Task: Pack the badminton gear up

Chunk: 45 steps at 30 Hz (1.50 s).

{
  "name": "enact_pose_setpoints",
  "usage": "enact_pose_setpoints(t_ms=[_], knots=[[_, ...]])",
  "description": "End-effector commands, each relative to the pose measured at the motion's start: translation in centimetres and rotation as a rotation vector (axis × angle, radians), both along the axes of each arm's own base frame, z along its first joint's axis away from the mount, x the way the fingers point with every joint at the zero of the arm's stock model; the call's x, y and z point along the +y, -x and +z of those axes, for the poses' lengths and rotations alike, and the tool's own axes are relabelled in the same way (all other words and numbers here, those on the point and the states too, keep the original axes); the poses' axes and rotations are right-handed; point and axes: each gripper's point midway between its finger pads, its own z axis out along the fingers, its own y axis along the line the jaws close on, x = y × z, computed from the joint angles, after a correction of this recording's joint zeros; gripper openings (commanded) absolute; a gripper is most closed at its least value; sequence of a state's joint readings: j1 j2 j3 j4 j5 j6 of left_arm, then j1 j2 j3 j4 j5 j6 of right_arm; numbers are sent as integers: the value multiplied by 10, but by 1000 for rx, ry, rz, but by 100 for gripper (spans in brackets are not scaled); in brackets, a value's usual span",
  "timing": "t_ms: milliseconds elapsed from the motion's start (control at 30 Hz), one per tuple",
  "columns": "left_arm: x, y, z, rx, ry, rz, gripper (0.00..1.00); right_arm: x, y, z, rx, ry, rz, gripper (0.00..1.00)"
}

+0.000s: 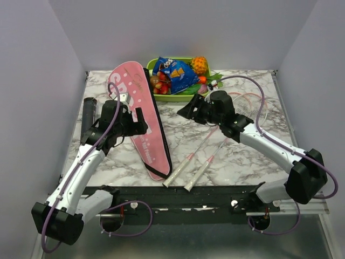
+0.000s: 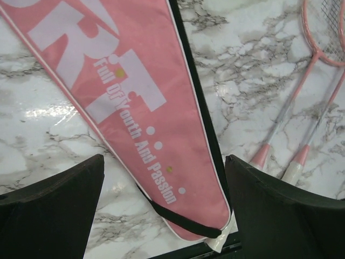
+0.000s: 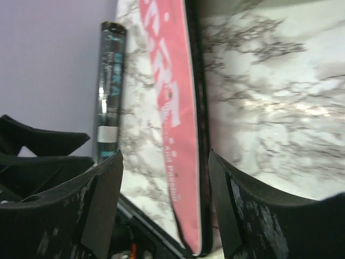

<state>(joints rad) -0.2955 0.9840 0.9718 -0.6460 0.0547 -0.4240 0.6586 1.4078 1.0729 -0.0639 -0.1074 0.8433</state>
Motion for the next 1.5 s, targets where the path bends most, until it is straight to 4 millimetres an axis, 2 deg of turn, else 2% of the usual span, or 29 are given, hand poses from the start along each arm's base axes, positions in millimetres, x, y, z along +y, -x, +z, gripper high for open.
enact_pose_setpoints(t_ms=[0, 33, 100, 133, 167, 233, 300, 433, 500, 533, 600, 833, 1467], knots=[[-38, 2, -15, 20, 19, -107, 99, -46, 3, -48, 27, 255, -33, 73], [-42, -1, -29, 49, -16, -97, 99, -49, 7, -52, 23, 289, -11, 73], [-48, -1, -43, 83, -62, -71, 99, -50, 8, -60, 25, 324, 17, 72], [-57, -1, -55, 117, -96, -80, 99, -51, 11, -64, 43, 337, 31, 72], [-52, -6, -58, 111, -144, -33, 99, -51, 11, -68, 54, 350, 39, 72], [-59, -11, -63, 130, -191, -1, 99, -48, 15, -82, 86, 376, 79, 71], [-56, -18, -63, 129, -232, 50, 99, -44, 14, -92, 109, 387, 107, 70], [-61, -34, -71, 174, -311, 71, 99, -37, 21, -101, 139, 373, 159, 69], [-60, -34, -74, 200, -380, 69, 98, -38, 25, -106, 144, 378, 169, 68], [-65, -40, -73, 202, -403, 67, 99, -38, 25, -106, 141, 377, 170, 68], [-69, -39, -75, 218, -444, 54, 99, -41, 29, -112, 150, 381, 174, 68], [-76, -40, -90, 278, -543, 62, 99, -42, 32, -115, 150, 377, 180, 67], [-70, -41, -122, 342, -638, 84, 99, -41, 36, -125, 172, 380, 201, 66]])
